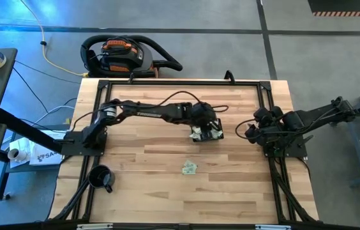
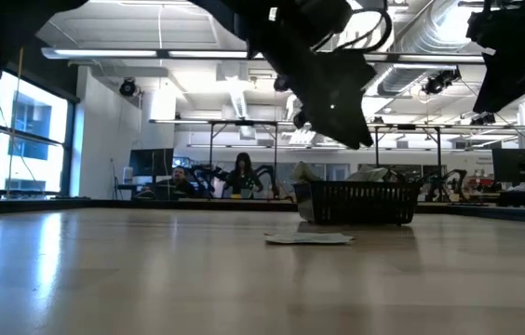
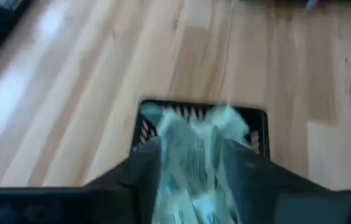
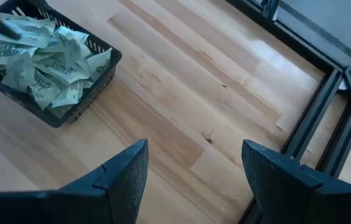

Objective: Pick and place Stevia / Truvia into bins
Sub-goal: Put the green stevia packet into the black bin

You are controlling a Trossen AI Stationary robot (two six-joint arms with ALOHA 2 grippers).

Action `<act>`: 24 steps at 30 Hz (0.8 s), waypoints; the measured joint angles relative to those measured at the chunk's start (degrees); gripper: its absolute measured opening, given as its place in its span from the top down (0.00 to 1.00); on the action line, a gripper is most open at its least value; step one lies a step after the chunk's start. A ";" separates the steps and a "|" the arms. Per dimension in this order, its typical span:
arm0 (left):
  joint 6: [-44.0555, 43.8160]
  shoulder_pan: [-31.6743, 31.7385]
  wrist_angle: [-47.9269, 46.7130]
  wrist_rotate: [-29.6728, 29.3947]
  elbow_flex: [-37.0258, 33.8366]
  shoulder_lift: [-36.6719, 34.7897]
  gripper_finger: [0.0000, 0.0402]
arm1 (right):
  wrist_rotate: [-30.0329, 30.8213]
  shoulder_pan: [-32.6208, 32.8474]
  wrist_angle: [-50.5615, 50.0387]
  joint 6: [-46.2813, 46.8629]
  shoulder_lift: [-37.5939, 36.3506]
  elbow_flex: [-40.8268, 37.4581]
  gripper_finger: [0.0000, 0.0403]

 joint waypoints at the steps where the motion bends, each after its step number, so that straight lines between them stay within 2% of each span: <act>1: -0.03 -0.12 -2.10 -0.10 0.79 0.16 0.47 | -0.33 -0.03 0.06 0.06 0.16 0.00 0.38; 4: -0.34 -0.67 -13.31 0.35 5.45 0.46 0.35 | -0.89 -0.10 0.18 0.09 0.33 0.00 0.38; 7: -1.58 -2.11 -24.62 3.63 10.79 -1.67 0.29 | -0.70 -0.17 0.17 0.01 0.31 0.00 0.38; 10: -1.44 -4.84 -34.14 8.05 12.06 -2.90 0.28 | 1.23 -0.17 0.17 -0.33 0.31 0.00 0.38; 13: 0.11 -8.45 -39.18 9.10 11.53 -2.08 0.31 | 3.66 -0.17 0.44 -1.60 0.31 0.00 0.38; 17: 1.47 -13.69 -34.98 9.63 6.22 -2.09 0.37 | 4.62 -0.17 0.62 -3.03 0.31 0.00 0.38; 19: -0.19 -15.86 -33.04 10.56 2.82 -1.46 0.40 | 4.48 -0.17 0.62 -3.08 0.31 0.00 0.38; 21: -2.85 -17.55 -27.09 11.08 -0.35 -1.66 0.42 | 3.76 -0.17 0.60 -3.35 0.31 0.00 0.38; 24: -5.57 -19.78 -21.32 10.02 -4.04 -1.92 0.44 | 3.31 -0.17 0.63 -4.91 0.31 0.00 0.38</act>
